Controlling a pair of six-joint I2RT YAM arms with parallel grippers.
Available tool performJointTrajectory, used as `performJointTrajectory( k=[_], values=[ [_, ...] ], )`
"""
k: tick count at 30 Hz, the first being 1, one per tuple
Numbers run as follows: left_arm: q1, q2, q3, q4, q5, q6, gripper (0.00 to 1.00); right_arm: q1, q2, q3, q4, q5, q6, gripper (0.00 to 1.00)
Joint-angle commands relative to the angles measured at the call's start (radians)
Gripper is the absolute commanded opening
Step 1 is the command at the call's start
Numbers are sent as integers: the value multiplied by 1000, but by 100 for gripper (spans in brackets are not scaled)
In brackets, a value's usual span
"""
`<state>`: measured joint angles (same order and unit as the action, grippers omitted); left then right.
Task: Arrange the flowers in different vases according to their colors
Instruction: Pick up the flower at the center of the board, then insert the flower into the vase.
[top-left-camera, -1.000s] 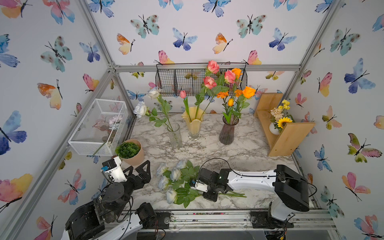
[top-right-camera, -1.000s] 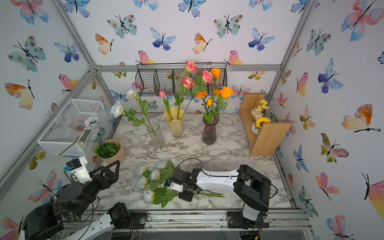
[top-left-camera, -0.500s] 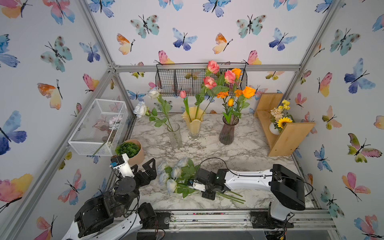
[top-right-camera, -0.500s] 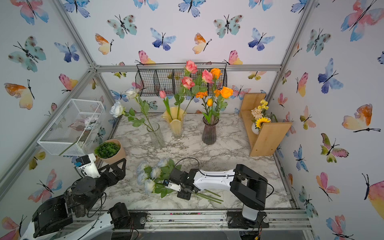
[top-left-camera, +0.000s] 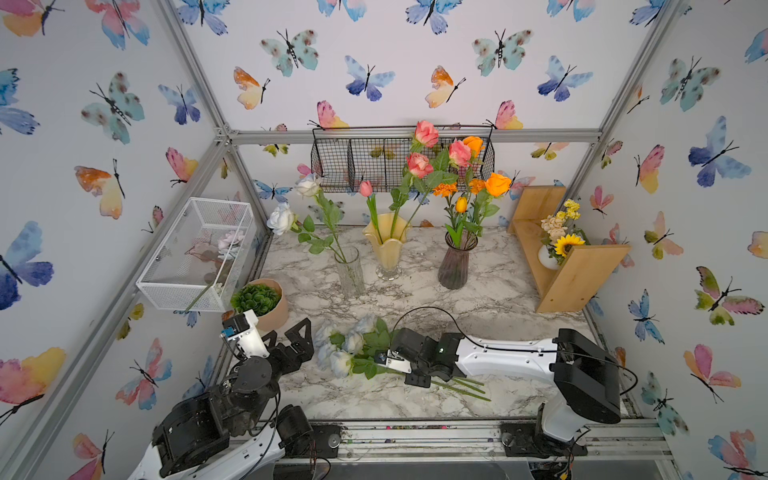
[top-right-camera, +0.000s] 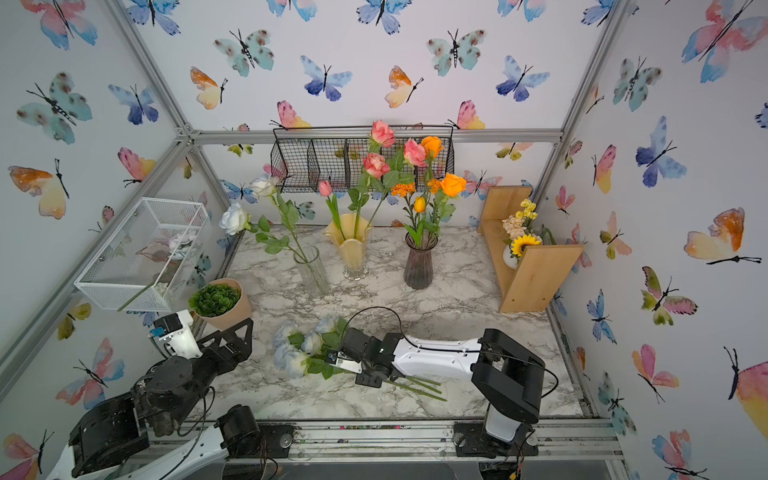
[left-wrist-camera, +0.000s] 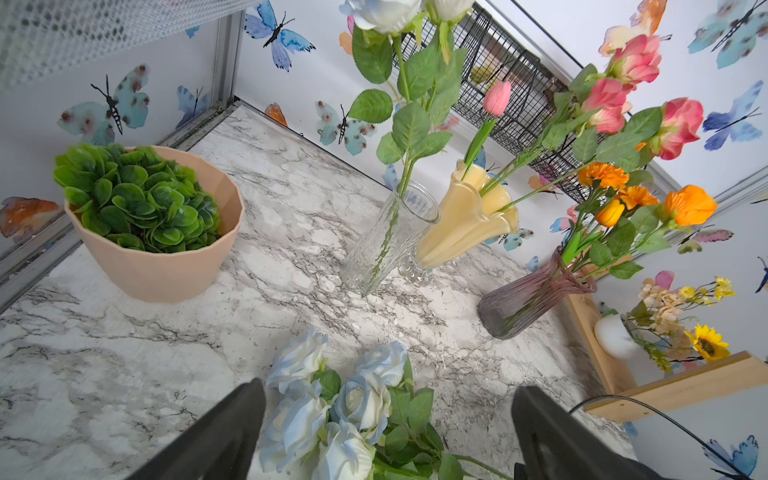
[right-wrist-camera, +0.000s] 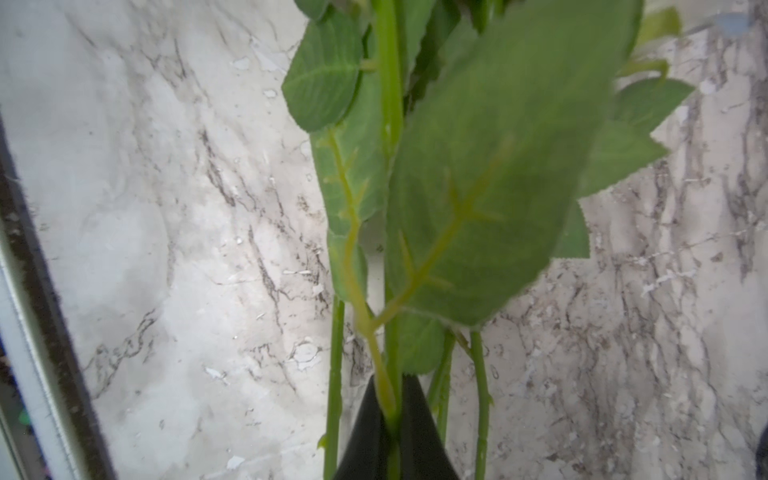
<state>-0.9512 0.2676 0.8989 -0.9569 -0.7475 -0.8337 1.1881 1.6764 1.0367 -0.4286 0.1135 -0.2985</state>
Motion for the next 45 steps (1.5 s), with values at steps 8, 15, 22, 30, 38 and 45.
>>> performJointTrajectory(
  k=[8, 15, 22, 30, 38, 45],
  values=[
    [-6, -123, -9, -19, -75, -41, 99, -24, -183, 52, -50, -7, -22, 3],
    [-4, -113, -10, -13, -72, -36, 99, -80, -275, 102, -47, -34, -11, 3],
    [-6, -92, -13, 3, -56, -17, 99, -202, -363, 114, 228, -73, 100, 3],
    [-5, 16, -14, 57, 11, 55, 99, -206, -283, 240, 606, 48, 221, 2],
    [-5, 88, -31, 121, 95, 127, 99, -206, -93, 354, 1056, 119, 167, 2],
    [-3, 57, -40, 127, 89, 128, 99, -206, 122, 571, 1199, 108, 132, 2]
  ],
)
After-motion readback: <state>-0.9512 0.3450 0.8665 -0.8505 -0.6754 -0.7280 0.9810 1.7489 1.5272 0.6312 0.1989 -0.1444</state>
